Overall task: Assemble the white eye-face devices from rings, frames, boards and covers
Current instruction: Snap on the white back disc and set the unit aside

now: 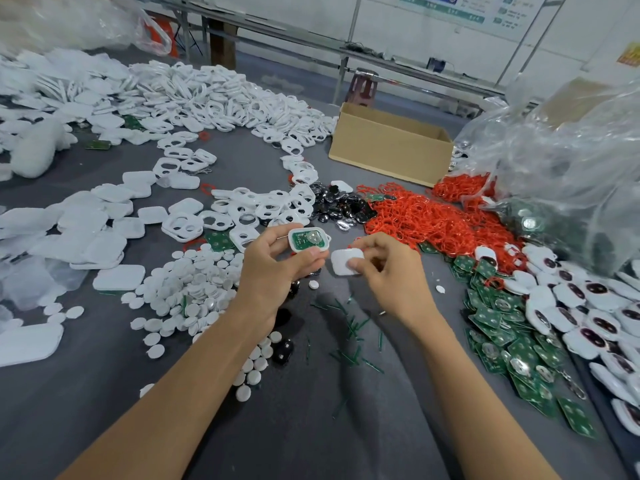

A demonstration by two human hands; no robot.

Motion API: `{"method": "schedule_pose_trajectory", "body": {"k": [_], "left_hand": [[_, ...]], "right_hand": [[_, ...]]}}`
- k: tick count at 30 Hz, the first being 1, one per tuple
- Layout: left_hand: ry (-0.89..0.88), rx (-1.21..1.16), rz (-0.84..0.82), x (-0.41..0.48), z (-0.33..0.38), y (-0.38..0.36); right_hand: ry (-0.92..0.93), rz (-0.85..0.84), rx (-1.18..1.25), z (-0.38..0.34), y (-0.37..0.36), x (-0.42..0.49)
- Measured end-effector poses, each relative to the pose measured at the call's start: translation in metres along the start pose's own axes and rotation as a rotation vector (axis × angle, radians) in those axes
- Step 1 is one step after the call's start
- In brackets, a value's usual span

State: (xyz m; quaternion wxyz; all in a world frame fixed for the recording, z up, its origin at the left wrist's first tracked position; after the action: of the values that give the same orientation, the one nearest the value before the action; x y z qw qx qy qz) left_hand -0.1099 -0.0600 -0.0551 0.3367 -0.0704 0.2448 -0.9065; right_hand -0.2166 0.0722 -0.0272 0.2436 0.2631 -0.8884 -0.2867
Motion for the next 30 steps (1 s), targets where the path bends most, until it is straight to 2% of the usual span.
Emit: {"method": "schedule_pose_trajectory", "body": {"k": [5, 10, 18, 25, 28, 30], "left_hand": [[0.009, 0.017, -0.007, -0.001, -0.001, -0.002], [0.006, 0.034, -0.017, -0.002, -0.001, -0.003], [0.005, 0.041, -0.018, -0.002, 0.000, -0.003], [0.007, 0.048, -0.019, -0.002, -0.001, -0.003], [0.013, 0.044, -0.015, -0.002, -0.001, -0.003], [0.013, 0.047, -0.016, -0.002, -0.002, -0.003]], "right_hand": [[0.048, 0.014, 0.065, 0.000, 0.009, 0.001], [0.112, 0.002, -0.014, -0.001, 0.009, 0.000], [0.117, 0.049, 0.092, -0.001, 0.011, 0.000], [0.095, 0.045, 0.117, 0.006, 0.008, 0.002], [0.029, 0.016, 0.134, 0.012, 0.010, 0.003], [-0.011, -0.036, 0.052, 0.017, 0.010, 0.003]]}}
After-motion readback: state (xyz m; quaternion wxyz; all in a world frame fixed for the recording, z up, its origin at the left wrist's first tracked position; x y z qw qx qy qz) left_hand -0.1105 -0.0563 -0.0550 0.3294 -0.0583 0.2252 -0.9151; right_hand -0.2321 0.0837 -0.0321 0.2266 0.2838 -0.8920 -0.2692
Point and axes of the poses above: each hand's wrist, its own x-axis towards the middle knuckle, its own y-axis out of the back of the hand, z = x × y, the point moved 2 cm from there along x, towards the middle knuckle, and after that the axes turned 2 degrees about y, right-handed, at the moved point
